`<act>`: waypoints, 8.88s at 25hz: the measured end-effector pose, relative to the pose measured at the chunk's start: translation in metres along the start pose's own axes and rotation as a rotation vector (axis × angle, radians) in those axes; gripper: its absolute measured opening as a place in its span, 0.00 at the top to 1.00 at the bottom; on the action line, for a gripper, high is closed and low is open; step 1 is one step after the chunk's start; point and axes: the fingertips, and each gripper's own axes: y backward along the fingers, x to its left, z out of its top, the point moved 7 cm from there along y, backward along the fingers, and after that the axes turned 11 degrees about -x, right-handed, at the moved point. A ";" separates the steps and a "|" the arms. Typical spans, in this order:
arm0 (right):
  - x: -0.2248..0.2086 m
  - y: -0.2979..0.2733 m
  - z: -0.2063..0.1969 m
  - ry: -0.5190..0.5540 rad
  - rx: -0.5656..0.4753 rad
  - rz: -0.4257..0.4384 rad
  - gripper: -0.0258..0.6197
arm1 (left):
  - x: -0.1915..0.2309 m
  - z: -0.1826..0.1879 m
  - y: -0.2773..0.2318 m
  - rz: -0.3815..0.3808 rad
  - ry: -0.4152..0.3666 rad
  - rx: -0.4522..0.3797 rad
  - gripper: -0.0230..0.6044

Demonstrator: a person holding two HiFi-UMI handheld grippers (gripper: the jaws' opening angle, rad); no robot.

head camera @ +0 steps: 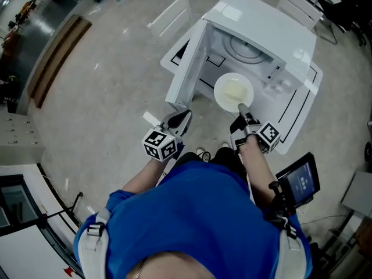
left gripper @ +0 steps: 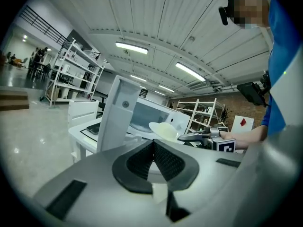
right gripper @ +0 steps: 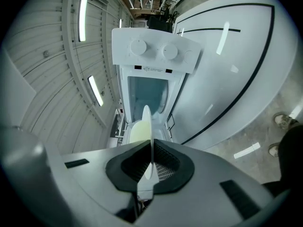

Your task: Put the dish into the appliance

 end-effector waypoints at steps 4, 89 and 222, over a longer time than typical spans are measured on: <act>-0.002 -0.013 0.014 -0.002 -0.030 -0.011 0.95 | 0.002 -0.002 -0.014 -0.020 0.005 0.013 0.95; -0.033 -0.185 0.086 0.260 -0.140 -0.119 0.85 | -0.008 -0.021 -0.128 -0.066 -0.056 0.173 0.95; 0.012 -0.119 0.051 1.191 0.084 -0.065 0.96 | -0.010 -0.008 -0.114 -0.083 -0.103 0.070 0.95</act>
